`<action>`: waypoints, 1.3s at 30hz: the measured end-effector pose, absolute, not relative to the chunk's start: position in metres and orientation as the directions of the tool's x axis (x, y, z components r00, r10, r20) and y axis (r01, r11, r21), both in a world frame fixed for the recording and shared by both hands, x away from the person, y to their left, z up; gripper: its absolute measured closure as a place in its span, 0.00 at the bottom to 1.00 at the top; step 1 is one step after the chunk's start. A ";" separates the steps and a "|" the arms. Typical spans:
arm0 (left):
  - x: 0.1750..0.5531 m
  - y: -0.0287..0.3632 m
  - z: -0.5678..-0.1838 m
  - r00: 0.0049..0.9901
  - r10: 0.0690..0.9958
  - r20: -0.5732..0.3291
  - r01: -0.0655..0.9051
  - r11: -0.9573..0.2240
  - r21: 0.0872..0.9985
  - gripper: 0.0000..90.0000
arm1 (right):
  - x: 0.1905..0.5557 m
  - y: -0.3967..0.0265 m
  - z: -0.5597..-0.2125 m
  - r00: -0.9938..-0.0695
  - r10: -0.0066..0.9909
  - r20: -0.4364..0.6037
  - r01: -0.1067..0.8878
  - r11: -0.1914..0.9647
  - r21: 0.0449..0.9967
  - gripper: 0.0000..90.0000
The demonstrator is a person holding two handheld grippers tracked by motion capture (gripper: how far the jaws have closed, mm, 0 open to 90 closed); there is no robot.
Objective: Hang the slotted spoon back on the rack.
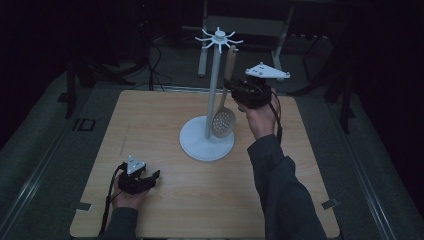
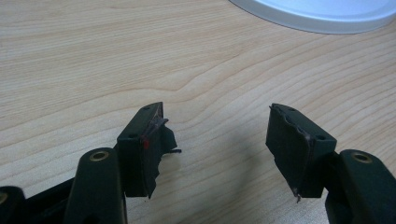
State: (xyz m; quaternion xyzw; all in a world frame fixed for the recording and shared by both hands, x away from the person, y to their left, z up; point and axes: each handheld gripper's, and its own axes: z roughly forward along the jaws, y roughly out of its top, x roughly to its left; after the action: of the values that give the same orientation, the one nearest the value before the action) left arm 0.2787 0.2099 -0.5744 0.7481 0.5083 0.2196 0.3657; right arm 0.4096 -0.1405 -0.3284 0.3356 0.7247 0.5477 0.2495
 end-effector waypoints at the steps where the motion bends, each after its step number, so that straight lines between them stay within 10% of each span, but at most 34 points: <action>1: 0.279 0.210 -0.574 0.387 0.921 -0.043 0.600 -0.216 0.770 0.42 | 0.410 -0.140 -0.328 -0.651 0.759 0.007 0.213 0.174 0.961 0.82; 14: 0.279 0.210 -0.574 0.386 0.921 -0.043 0.600 -0.216 0.770 0.42 | 0.412 -0.139 -0.330 -0.655 0.755 0.019 0.214 0.161 0.964 0.79; 39: 0.279 0.210 -0.574 0.388 0.920 -0.044 0.601 -0.217 0.769 0.42 | 0.404 -0.147 -0.338 -0.615 0.787 -0.035 0.196 0.196 0.961 0.32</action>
State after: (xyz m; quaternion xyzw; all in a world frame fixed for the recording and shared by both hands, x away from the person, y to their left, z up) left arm 0.2788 0.2098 -0.5745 0.7488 0.5081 0.2184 0.3653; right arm 0.4038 -0.1474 -0.3377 0.3404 0.7220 0.5351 0.2765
